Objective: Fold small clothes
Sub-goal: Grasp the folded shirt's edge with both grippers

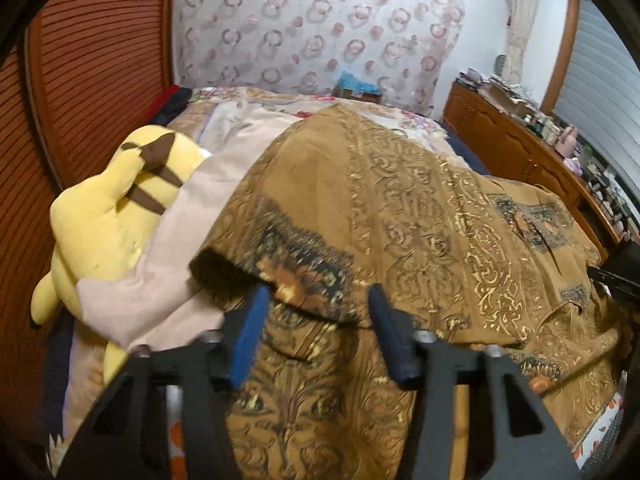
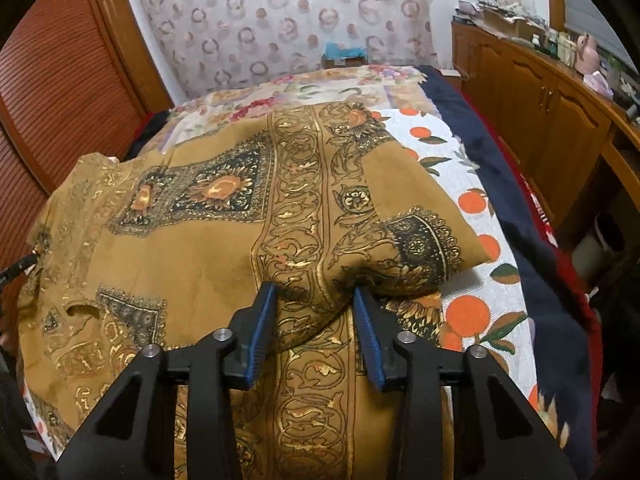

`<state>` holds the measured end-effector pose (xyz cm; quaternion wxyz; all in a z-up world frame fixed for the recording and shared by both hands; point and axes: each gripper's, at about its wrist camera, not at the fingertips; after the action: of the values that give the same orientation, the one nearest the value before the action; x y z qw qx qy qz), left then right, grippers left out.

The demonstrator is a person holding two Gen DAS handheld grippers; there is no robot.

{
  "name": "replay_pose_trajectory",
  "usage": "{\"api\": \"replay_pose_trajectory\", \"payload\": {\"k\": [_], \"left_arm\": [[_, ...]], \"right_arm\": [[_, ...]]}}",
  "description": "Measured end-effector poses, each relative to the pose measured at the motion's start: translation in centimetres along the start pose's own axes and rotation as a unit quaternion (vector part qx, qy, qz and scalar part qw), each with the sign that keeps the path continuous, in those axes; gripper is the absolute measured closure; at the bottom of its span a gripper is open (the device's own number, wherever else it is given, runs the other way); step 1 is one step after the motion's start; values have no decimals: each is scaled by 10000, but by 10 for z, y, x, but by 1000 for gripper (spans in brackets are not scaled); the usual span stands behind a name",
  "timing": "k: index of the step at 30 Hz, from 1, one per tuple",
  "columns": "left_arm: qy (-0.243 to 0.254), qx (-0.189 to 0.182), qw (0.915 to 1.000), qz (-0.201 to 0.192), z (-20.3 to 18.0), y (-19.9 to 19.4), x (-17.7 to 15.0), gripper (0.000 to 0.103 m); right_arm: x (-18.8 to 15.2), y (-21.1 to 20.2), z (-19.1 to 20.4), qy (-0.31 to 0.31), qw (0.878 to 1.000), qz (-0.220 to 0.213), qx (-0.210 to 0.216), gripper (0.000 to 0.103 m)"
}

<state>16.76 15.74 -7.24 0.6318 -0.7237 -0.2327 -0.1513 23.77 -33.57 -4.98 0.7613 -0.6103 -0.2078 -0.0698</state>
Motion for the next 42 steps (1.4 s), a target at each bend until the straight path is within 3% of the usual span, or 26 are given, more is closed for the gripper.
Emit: {"api": "replay_pose_trajectory", "payload": {"k": [1, 2, 4, 6, 9, 12, 15, 19, 21, 28, 29, 30, 31, 33, 42], "left_arm": [[49, 37, 10000, 5, -2, 1, 2, 82], [92, 58, 9999, 8, -3, 2, 4, 84], [96, 139, 9998, 60, -2, 6, 8, 84], [52, 209, 9997, 93, 3, 8, 11, 85], [-67, 383, 9992, 94, 13, 7, 9, 85], [-132, 296, 9995, 63, 21, 2, 3, 85], [-151, 434, 9989, 40, 25, -3, -3, 84], [-163, 273, 9993, 193, 28, 6, -2, 64], [-135, 151, 9996, 206, 27, 10, 0, 62], [-339, -39, 9993, 170, 29, 15, 13, 61], [-310, -91, 9994, 140, 28, 14, 15, 62], [-289, -140, 9994, 110, 29, 14, 16, 83], [-266, -112, 9995, 105, 28, 13, 18, 95], [-170, -58, 9998, -13, 25, 8, 18, 103], [140, -142, 9970, -754, 4, -43, 15, 103]], "right_arm": [[0, 0, 0, -17, 10000, -4, -25, 69], [0, 0, 1, -39, 10000, -20, -73, 74], [1, 0, 1, -81, 9999, -35, -112, 80], [2, 1, 3, -168, 9997, -33, -172, 94], [1, 0, 8, -351, 9990, -66, -285, 98], [-2, -2, 13, -490, 9978, -121, -420, 99], [-2, -1, 13, -494, 9979, -106, -409, 99], [-2, 2, 8, -403, 9986, -73, -322, 98], [-3, 3, 9, -410, 9986, -63, -340, 98], [-4, 3, 12, -484, 9980, -71, -406, 98], [-4, 3, 12, -500, 9979, -80, -413, 99], [-4, 4, 13, -516, 9977, -93, -423, 99], [-5, 4, 14, -535, 9976, -108, -431, 100], [-6, 2, 15, -579, 9972, -180, -444, 101], [-9, -30, 24, -692, 9941, -755, -345, 102]]}}
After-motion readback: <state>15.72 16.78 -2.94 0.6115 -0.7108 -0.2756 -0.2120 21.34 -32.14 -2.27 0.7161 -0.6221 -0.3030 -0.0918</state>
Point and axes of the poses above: each gripper's, at about its wrist camera, not at the fingertips, and y roughly the way its jaws point, z to its left, x to its top, and after that the axes turned 12 degrees about z, right-handed
